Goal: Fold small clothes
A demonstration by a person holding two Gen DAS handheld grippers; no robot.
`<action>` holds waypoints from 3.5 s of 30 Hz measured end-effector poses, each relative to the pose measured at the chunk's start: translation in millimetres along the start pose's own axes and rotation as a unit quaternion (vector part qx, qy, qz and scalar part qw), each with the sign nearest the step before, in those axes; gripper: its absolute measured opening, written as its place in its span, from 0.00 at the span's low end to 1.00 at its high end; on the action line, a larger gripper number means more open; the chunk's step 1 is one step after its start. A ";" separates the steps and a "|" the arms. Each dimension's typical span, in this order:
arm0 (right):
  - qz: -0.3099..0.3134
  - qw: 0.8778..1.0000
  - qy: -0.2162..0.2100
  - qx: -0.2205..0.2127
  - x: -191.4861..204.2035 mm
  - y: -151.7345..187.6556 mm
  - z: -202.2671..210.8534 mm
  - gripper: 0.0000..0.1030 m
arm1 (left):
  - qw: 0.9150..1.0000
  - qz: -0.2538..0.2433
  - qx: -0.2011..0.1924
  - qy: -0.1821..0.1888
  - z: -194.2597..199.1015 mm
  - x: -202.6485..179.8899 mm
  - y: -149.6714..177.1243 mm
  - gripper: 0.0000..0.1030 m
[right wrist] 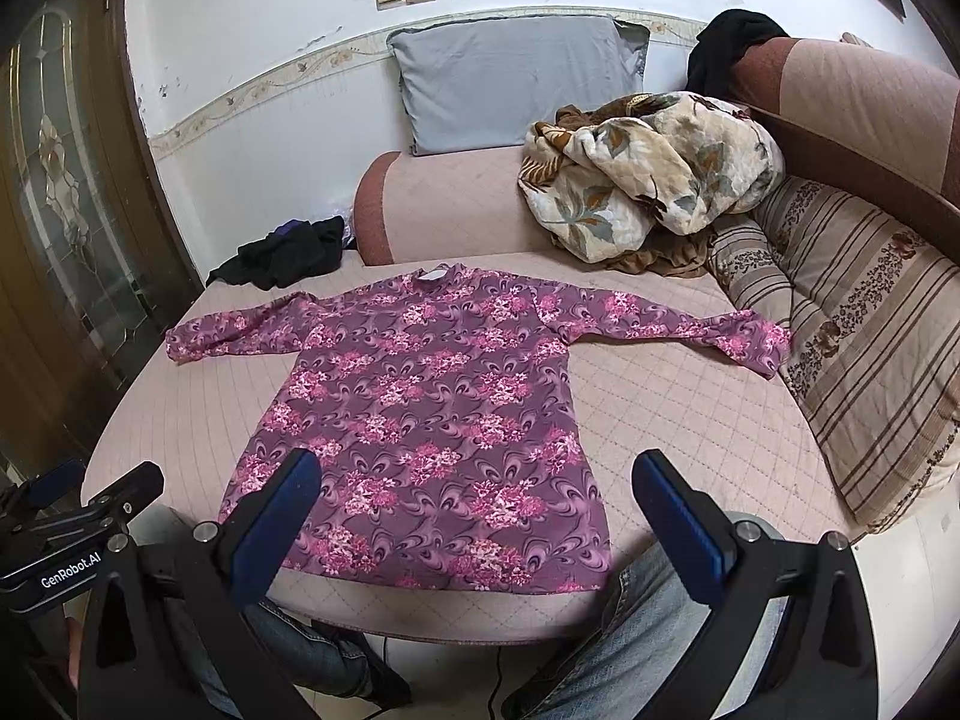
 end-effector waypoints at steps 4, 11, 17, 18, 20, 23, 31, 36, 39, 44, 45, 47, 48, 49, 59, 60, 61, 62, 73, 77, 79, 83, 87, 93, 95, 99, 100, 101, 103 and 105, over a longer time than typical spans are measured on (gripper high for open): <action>0.000 1.000 0.002 -0.001 0.7 -0.4 0.4 1.00 | 1.000 0.001 0.000 0.000 -0.1 0.3 0.7 1.00; 0.001 1.000 0.001 -0.001 0.8 0.1 0.7 1.00 | 1.000 0.001 -0.001 -0.001 -0.6 1.4 1.6 1.00; 0.002 1.000 0.002 -0.003 0.6 -1.6 2.0 1.00 | 1.000 0.000 0.000 0.000 -0.8 1.7 0.9 1.00; 0.002 1.000 0.002 -0.003 0.7 -1.6 2.1 1.00 | 1.000 0.000 0.000 0.000 -0.6 1.6 0.9 1.00; 0.002 1.000 0.001 -0.004 0.9 -1.6 2.2 1.00 | 1.000 0.000 0.000 0.000 -1.2 2.0 0.8 1.00; 0.002 1.000 0.001 -0.004 1.6 -1.3 2.3 1.00 | 1.000 0.000 0.000 0.000 -0.7 1.7 1.1 1.00; 0.002 1.000 0.002 -0.005 1.7 -0.4 2.9 1.00 | 1.000 0.000 0.000 0.000 -0.6 2.2 1.9 1.00; 0.002 1.000 0.000 -0.005 1.9 -1.6 3.0 1.00 | 1.000 0.001 0.000 -0.001 -0.5 3.8 2.8 1.00; 0.003 1.000 0.001 -0.005 1.7 -1.7 4.5 1.00 | 1.000 0.000 0.000 -0.001 -0.1 4.2 4.2 1.00; 0.004 1.000 0.001 -0.006 2.6 -2.1 5.6 1.00 | 1.000 0.001 0.000 -0.002 -0.1 4.9 5.0 1.00; 0.004 1.000 0.003 -0.006 2.4 -2.0 5.6 1.00 | 1.000 0.001 0.001 -0.002 0.0 5.4 5.1 1.00; 0.002 1.000 0.002 -0.005 2.5 -2.3 7.2 1.00 | 1.000 0.003 0.003 -0.002 -1.0 6.4 5.9 1.00; 0.003 1.000 0.001 -0.005 2.1 -2.6 7.5 1.00 | 1.000 0.003 0.004 -0.002 -1.7 6.6 5.9 1.00; 0.004 1.000 0.003 -0.004 2.1 -3.2 7.5 1.00 | 1.000 0.003 0.005 -0.003 -2.8 7.4 6.6 1.00; 0.011 1.000 0.004 -0.001 5.7 -3.7 2.1 1.00 | 1.000 0.009 0.015 -0.004 -13.7 10.6 7.0 1.00; 0.013 1.000 0.004 0.000 6.6 -3.3 0.1 1.00 | 1.000 0.010 0.017 -0.005 -15.4 11.6 7.3 1.00; 0.014 1.000 0.004 0.001 8.6 -2.0 -2.0 1.00 | 1.000 0.011 0.019 -0.005 -17.2 12.6 7.7 1.00; 0.015 1.000 0.003 0.002 10.1 -1.7 -4.0 1.00 | 1.000 0.012 0.020 -0.005 -19.1 13.6 8.0 1.00; 0.023 1.000 0.003 0.007 21.5 -2.7 -24.7 1.00 | 0.999 0.024 0.042 -0.008 -45.2 22.5 11.0 1.00; 0.034 0.999 0.002 0.005 32.4 -5.4 -31.6 1.00 | 0.998 0.030 0.050 -0.009 -56.9 28.0 11.0 1.00; 0.035 0.999 -0.008 0.006 38.6 -8.9 -37.2 1.00 | 0.998 0.032 0.051 -0.010 -62.3 31.7 9.6 1.00; 0.043 0.999 -0.031 0.014 55.1 -20.1 -52.9 1.00 | 0.997 0.056 0.048 -0.012 -78.3 51.7 -3.2 1.00; 0.051 0.993 -0.086 0.057 83.1 -24.6 -91.4 1.00 | 0.995 0.088 0.052 -0.013 -102.4 79.3 -17.4 1.00; 0.078 0.974 -0.177 0.120 149.6 -35.9 -150.5 1.00 | 0.986 0.148 0.070 -0.022 -154.9 136.0 -45.5 1.00; 0.083 0.969 -0.194 0.130 168.4 -45.1 -167.1 1.00 | 0.980 0.187 0.067 -0.032 -175.8 166.2 -64.0 1.00; 0.091 0.960 -0.222 0.142 205.1 -71.7 -199.8 1.00 | 0.965 0.249 0.071 -0.050 -210.7 213.2 -96.1 1.00; 0.092 0.958 -0.228 0.149 215.3 -79.0 -211.6 1.00 | 0.957 0.278 0.075 -0.049 -223.5 228.1 -106.1 1.00; 0.095 0.955 -0.234 0.155 224.4 -84.3 -220.3 1.00 | 0.950 0.297 0.077 -0.047 -233.3 239.2 -113.3 1.00; 0.101 0.947 -0.250 0.174 250.4 -97.8 -245.4 0.99 | 0.933 0.343 0.092 -0.053 -256.4 266.3 -127.0 1.00; 0.115 0.939 -0.264 0.188 274.7 -108.7 -265.7 0.97 | 0.914 0.393 0.085 -0.063 -276.9 297.8 -140.5 1.00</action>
Point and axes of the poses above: each gripper's, at about its wrist camera, not at the fingertips, and z roughly against the way its jaws point, x to its left, y to its underside, the point moved 8 cm from there along -z, roughly the way its jaws point, and after that the axes turned 2 degrees about -x, right-handed, at the moved point
